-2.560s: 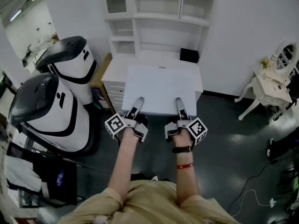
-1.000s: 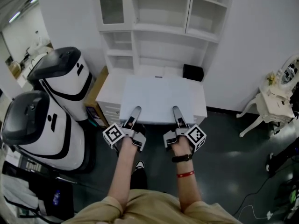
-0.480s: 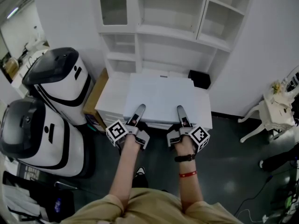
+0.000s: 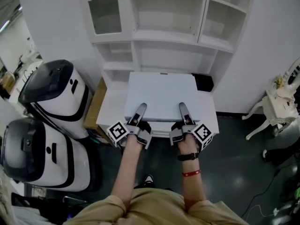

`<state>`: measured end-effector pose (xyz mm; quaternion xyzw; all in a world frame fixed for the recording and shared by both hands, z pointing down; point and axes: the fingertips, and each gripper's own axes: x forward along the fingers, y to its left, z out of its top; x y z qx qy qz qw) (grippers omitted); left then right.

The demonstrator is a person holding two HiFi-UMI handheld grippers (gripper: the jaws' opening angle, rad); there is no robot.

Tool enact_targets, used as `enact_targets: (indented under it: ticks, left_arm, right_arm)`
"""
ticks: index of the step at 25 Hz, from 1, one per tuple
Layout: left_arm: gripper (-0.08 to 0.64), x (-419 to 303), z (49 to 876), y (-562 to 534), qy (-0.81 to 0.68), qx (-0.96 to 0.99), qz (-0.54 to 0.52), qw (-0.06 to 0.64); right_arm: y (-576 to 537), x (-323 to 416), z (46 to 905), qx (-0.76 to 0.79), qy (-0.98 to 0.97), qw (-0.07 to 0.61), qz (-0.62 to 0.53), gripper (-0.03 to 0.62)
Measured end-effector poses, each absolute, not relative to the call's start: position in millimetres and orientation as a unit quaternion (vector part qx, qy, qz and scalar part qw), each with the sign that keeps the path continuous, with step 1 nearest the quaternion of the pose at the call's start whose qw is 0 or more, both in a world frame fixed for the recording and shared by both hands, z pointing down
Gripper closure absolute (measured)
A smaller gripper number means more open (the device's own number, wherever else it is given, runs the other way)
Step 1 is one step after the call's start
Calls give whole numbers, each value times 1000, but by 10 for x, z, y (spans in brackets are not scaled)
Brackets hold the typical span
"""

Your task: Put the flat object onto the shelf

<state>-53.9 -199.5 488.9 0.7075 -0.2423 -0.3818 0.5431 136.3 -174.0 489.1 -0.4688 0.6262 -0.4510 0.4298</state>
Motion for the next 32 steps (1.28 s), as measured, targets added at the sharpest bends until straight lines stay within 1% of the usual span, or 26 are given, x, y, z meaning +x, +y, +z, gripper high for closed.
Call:
enact_targets:
  ticks: [8, 12, 16, 20, 25, 32]
  left_arm:
    - [245, -608, 4763, -2448, -229, 703, -372, 562]
    - [247, -637, 4619, -2622, -233, 706, -369, 558]
    - [250, -656, 4495, -2780, -237, 704, -371, 557]
    - [252, -640, 4416, -2912, -245, 709, -366, 551]
    - [253, -521, 4215, -3025, -238, 697, -377, 561]
    - [255, -401, 3971, -3245, -241, 704, -374, 553]
  right_arm:
    - [-2118, 1300, 4710, -498, 614, 437, -430, 242]
    - [-2272, 1259, 4573, -489, 612, 450, -429, 242]
    - [-2421, 1230, 4473, -486, 615, 448, -431, 242]
    - [-2527, 1275, 4312, -487, 620, 446, -423, 242]
    - [-2670, 1417, 4094, -502, 621, 440, -411, 242]
    - [-2911, 1509, 3870, -473, 631, 461, -407, 242]
